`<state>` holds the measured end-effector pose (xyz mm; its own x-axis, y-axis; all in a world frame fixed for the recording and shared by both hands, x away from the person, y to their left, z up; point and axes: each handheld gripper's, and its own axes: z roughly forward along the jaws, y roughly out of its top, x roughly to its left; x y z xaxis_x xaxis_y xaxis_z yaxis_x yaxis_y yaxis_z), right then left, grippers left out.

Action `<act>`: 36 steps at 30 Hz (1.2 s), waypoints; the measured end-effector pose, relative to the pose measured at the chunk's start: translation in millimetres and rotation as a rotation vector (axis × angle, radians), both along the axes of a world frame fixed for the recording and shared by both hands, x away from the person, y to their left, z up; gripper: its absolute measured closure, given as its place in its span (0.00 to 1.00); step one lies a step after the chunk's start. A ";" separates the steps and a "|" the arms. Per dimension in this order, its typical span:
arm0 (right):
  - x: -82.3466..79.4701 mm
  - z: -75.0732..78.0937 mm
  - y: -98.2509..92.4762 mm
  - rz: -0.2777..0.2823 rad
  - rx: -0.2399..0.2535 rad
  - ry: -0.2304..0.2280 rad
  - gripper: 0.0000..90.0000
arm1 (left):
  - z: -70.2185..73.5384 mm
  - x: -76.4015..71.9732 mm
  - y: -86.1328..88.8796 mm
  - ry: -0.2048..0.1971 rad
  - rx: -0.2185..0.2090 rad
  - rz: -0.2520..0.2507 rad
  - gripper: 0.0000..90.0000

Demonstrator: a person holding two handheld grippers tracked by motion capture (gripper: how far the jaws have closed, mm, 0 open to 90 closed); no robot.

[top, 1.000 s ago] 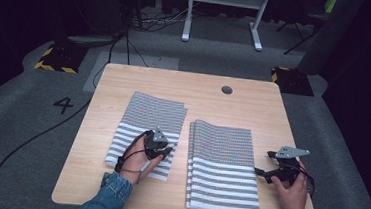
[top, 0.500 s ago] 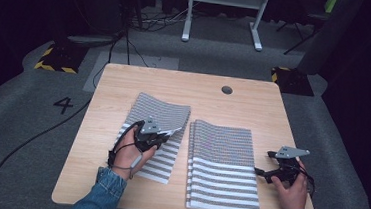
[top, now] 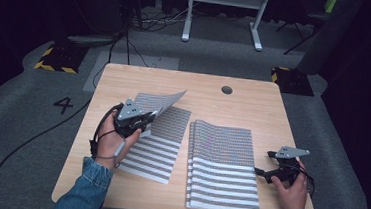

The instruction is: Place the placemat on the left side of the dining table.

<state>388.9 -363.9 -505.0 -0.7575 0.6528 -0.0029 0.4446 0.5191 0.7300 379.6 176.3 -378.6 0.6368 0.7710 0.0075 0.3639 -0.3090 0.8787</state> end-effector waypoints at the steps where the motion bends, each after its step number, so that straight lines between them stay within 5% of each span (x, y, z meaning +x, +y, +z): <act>1: 0.0 0.0 0.0 0.000 0.000 0.000 0.06 | 3.5 1.1 4.9 -0.015 0.003 0.015 0.95; 10: -0.1 0.0 0.0 -0.001 0.000 0.001 0.06 | 17.4 8.0 42.4 -0.067 -0.019 0.132 0.94; 14: -0.1 0.0 0.1 -0.001 0.000 0.001 0.06 | 15.0 9.6 66.3 -0.074 -0.018 0.228 0.93; 24: -0.4 0.0 0.1 -0.004 0.000 0.001 0.06 | -1.5 5.5 107.4 -0.039 -0.038 0.346 0.90; 28: -0.5 0.0 0.2 -0.005 0.000 0.001 0.06 | -5.9 0.3 119.6 -0.043 -0.045 0.432 0.75; 29: -0.4 0.0 0.1 -0.004 0.000 0.001 0.06 | -5.1 -6.7 123.5 -0.077 -0.058 0.525 0.67; 31: -0.4 0.0 0.1 -0.004 0.000 0.001 0.06 | -0.9 -15.9 119.7 -0.138 -0.048 0.599 0.49; 33: -0.5 0.0 0.1 -0.005 0.000 0.001 0.06 | 3.3 -22.4 110.2 -0.169 -0.071 0.605 0.37; 36: -0.4 0.0 0.1 -0.004 0.000 0.001 0.06 | 5.1 -25.0 88.0 -0.152 -0.117 0.490 0.33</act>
<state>388.4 -363.8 -505.0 -0.7546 0.6562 -0.0022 0.4476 0.5171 0.7295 354.6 264.2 -373.5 0.1994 0.9794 -0.0321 0.3073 -0.0314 0.9511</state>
